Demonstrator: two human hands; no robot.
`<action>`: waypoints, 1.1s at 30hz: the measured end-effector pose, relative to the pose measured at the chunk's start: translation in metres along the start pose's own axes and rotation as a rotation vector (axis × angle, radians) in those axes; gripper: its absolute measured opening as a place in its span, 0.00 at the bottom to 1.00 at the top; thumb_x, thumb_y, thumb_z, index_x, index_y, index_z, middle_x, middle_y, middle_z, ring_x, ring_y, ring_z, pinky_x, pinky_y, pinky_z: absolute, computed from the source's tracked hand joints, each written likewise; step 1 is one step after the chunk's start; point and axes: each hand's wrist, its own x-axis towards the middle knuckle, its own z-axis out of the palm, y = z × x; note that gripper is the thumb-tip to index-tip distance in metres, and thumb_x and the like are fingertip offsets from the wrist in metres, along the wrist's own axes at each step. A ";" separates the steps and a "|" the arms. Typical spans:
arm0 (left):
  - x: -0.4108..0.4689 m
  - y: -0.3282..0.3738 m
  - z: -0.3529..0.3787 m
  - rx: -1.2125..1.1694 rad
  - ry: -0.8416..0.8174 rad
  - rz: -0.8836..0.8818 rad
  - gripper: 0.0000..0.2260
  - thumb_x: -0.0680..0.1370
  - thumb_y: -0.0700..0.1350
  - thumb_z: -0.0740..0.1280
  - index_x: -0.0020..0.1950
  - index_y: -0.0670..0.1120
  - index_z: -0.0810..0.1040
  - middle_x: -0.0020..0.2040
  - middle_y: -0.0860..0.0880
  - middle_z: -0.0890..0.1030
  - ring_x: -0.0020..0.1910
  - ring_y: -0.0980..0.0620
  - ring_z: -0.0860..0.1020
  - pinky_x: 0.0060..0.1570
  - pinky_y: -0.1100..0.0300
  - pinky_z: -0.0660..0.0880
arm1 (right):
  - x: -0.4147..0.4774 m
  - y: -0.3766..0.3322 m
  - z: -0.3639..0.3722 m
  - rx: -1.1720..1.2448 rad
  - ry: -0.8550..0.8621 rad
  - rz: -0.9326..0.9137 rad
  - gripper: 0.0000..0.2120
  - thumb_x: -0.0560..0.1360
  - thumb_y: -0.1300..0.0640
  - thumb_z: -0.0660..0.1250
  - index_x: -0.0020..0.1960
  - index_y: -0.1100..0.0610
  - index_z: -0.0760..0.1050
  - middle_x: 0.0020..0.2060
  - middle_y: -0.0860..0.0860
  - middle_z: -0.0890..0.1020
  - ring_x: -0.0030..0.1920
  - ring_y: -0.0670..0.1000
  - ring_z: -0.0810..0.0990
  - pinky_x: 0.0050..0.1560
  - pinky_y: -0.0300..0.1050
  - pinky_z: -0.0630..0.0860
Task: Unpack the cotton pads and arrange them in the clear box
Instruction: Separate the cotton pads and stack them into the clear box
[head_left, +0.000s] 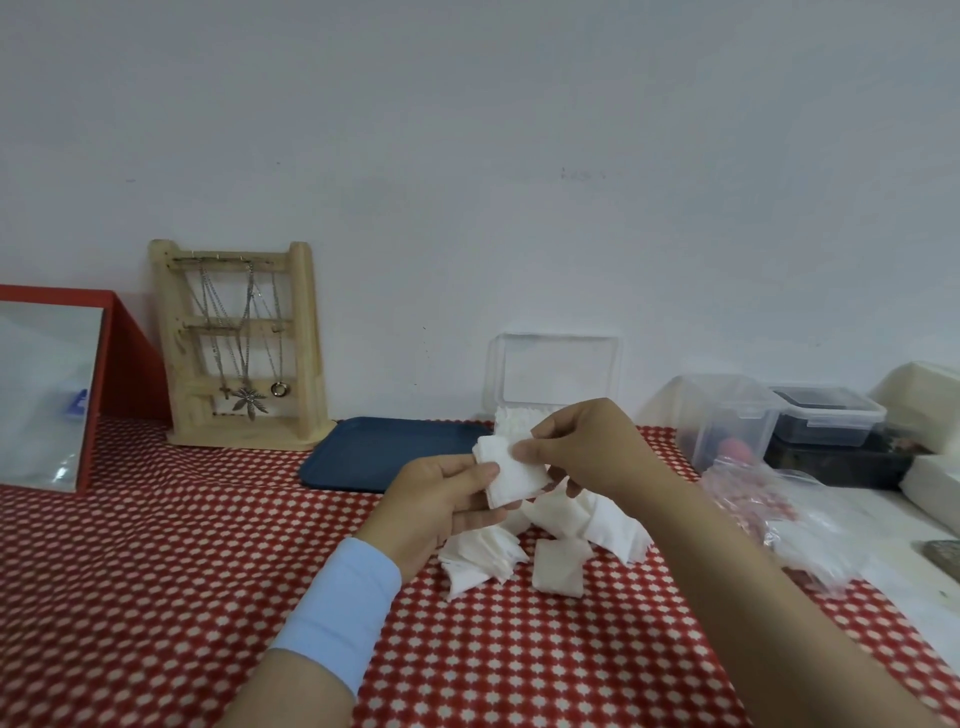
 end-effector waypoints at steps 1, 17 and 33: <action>0.000 0.001 0.000 -0.044 0.001 -0.010 0.11 0.82 0.41 0.67 0.60 0.36 0.81 0.51 0.40 0.87 0.49 0.46 0.87 0.44 0.60 0.83 | 0.000 0.000 0.000 -0.018 0.004 -0.002 0.06 0.71 0.56 0.79 0.41 0.59 0.86 0.33 0.51 0.86 0.31 0.48 0.83 0.28 0.40 0.77; 0.001 0.001 0.001 -0.105 0.054 -0.026 0.11 0.83 0.43 0.66 0.60 0.37 0.82 0.52 0.40 0.87 0.51 0.45 0.87 0.44 0.57 0.84 | -0.009 -0.012 -0.011 0.053 -0.055 -0.062 0.10 0.71 0.55 0.79 0.38 0.62 0.84 0.28 0.49 0.83 0.26 0.46 0.76 0.26 0.31 0.70; -0.006 0.007 0.001 0.125 -0.045 0.016 0.10 0.77 0.35 0.72 0.57 0.41 0.83 0.51 0.45 0.88 0.49 0.49 0.87 0.42 0.63 0.82 | -0.004 -0.002 -0.007 0.038 -0.147 0.019 0.16 0.72 0.56 0.78 0.59 0.53 0.80 0.40 0.49 0.87 0.34 0.48 0.84 0.33 0.38 0.78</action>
